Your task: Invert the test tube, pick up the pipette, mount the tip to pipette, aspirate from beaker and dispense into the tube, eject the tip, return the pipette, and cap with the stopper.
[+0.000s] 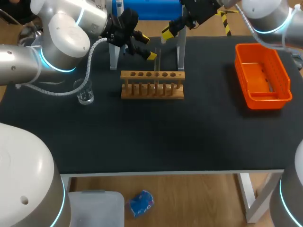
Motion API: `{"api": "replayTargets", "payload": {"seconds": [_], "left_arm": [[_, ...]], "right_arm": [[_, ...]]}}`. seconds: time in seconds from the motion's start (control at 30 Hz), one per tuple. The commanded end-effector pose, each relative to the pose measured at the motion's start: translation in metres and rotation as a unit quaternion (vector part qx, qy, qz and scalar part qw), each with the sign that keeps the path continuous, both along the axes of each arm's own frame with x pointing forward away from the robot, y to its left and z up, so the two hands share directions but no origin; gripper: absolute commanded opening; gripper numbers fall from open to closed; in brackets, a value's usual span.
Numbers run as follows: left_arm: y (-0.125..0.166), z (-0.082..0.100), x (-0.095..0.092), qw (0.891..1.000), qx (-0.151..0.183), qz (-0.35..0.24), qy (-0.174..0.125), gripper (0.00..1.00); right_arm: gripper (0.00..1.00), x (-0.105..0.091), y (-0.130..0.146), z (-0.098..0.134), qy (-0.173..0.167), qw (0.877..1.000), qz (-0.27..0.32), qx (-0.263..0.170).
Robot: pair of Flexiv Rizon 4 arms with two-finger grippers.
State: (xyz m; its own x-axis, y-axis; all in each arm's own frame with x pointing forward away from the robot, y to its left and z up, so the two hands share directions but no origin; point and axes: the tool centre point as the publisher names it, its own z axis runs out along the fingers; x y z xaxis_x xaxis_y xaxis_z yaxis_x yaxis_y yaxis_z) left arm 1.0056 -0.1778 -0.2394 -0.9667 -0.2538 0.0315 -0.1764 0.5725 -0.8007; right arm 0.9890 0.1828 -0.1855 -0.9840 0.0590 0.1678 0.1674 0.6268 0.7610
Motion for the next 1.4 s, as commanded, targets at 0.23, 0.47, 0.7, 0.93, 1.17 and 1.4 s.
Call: {"api": "replayTargets", "payload": {"seconds": [0.23, 0.47, 0.7, 0.93, 1.17, 1.4], "left_arm": [[0.000, 0.001, 0.001, 1.000, 0.001, -0.001, 0.002, 1.00], [0.000, 0.001, 0.001, 1.000, 0.001, -0.001, 0.002, 1.00], [0.000, 0.001, 0.001, 1.000, 0.001, -0.001, 0.002, 1.00], [0.000, 0.001, 0.001, 1.000, 0.001, -0.001, 0.002, 1.00], [0.000, 0.001, 0.001, 1.000, 0.001, -0.001, 0.002, 1.00], [0.000, 0.001, 0.001, 1.000, 0.001, -0.001, 0.002, 1.00]], "right_arm": [[0.00, 0.004, 0.012, -0.015, 0.014, 1.000, 0.010, 0.006], [0.00, 0.002, 0.014, -0.021, 0.022, 1.000, 0.013, 0.003], [0.00, 0.004, 0.012, -0.026, 0.027, 1.000, 0.009, 0.002], [0.00, 0.007, 0.012, -0.033, 0.035, 0.999, 0.007, 0.002], [0.00, 0.008, 0.012, -0.035, 0.039, 0.999, 0.006, 0.002], [0.00, 0.010, 0.012, -0.031, 0.038, 0.999, 0.006, 0.001]]}}
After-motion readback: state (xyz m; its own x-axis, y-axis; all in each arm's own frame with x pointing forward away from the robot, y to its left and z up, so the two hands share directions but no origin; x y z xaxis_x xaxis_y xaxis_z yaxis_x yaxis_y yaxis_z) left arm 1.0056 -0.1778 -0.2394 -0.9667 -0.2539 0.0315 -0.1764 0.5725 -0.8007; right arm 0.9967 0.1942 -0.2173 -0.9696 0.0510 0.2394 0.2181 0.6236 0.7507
